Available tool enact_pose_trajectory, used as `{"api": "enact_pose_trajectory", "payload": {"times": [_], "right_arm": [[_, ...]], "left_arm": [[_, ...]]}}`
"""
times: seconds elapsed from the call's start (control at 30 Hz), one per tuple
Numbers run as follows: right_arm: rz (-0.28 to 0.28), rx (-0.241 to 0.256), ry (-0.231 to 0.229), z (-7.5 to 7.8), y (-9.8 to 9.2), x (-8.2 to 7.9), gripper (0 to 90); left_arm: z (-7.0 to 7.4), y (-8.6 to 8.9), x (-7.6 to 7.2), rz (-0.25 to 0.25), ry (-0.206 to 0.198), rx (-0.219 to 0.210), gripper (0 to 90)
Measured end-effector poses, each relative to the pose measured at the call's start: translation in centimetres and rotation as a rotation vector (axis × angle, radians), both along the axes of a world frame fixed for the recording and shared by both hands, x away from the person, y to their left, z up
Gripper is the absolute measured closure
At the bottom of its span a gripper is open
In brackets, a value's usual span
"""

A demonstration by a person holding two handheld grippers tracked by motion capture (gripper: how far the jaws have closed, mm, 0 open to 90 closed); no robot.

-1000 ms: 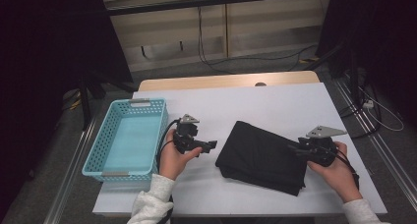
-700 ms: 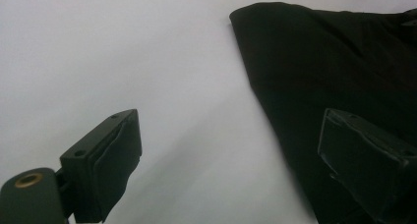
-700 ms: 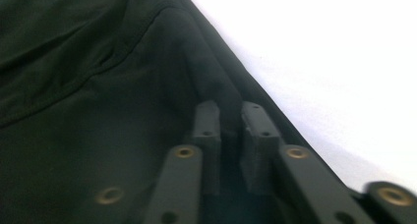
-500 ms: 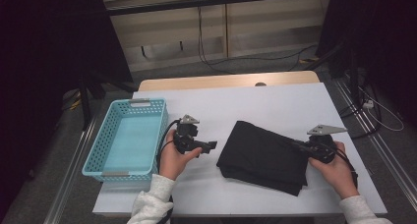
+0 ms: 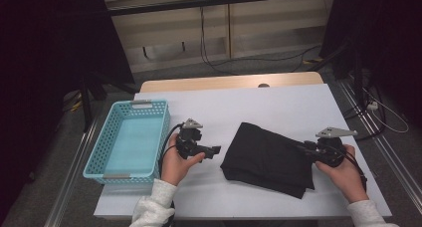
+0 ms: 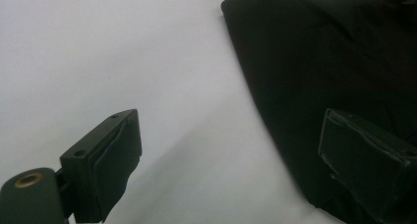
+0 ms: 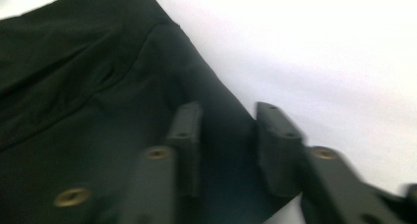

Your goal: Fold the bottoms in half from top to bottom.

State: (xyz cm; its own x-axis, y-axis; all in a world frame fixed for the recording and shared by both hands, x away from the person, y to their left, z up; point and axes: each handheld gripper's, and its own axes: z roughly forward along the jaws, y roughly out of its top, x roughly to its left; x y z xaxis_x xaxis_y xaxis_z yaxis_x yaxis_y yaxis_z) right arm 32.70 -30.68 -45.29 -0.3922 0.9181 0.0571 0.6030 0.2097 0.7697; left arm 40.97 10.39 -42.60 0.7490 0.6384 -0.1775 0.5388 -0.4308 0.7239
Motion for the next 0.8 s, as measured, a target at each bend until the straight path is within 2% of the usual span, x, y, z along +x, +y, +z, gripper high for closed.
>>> {"api": "enact_pose_trajectory", "payload": {"times": [0.23,0.33,0.4,0.5,0.57,0.7,0.8], "right_arm": [[0.012,-0.009,-0.027,0.4,0.6,-0.4,36.3],[0.007,-0.001,-0.040,0.4,0.7,-0.4,32.6],[0.002,0.008,-0.042,0.5,0.7,-0.4,29.5],[-0.013,-0.009,-0.045,0.3,0.9,-0.5,25.6],[-0.019,-0.008,-0.044,0.2,1.1,-0.6,22.9],[-0.016,-0.004,-0.050,0.2,1.2,-0.8,21.4],[-0.037,-0.006,-0.059,0.2,1.3,-0.9,19.3]], "left_arm": [[-0.4,0.1,-0.6,-0.015,0.020,-0.016,7.7],[-0.4,0.1,-0.9,-0.020,0.026,-0.036,7.6],[-0.5,0.0,-1.2,-0.034,0.022,-0.026,7.5],[-0.8,-0.5,-1.5,-0.049,0.013,-0.009,7.6],[-0.7,-0.6,-1.7,-0.073,0.017,-0.016,8.3],[-0.7,-0.9,-2.0,-0.084,0.007,-0.032,9.1],[-0.7,-0.9,-2.2,-0.082,0.007,-0.037,10.7]]}}
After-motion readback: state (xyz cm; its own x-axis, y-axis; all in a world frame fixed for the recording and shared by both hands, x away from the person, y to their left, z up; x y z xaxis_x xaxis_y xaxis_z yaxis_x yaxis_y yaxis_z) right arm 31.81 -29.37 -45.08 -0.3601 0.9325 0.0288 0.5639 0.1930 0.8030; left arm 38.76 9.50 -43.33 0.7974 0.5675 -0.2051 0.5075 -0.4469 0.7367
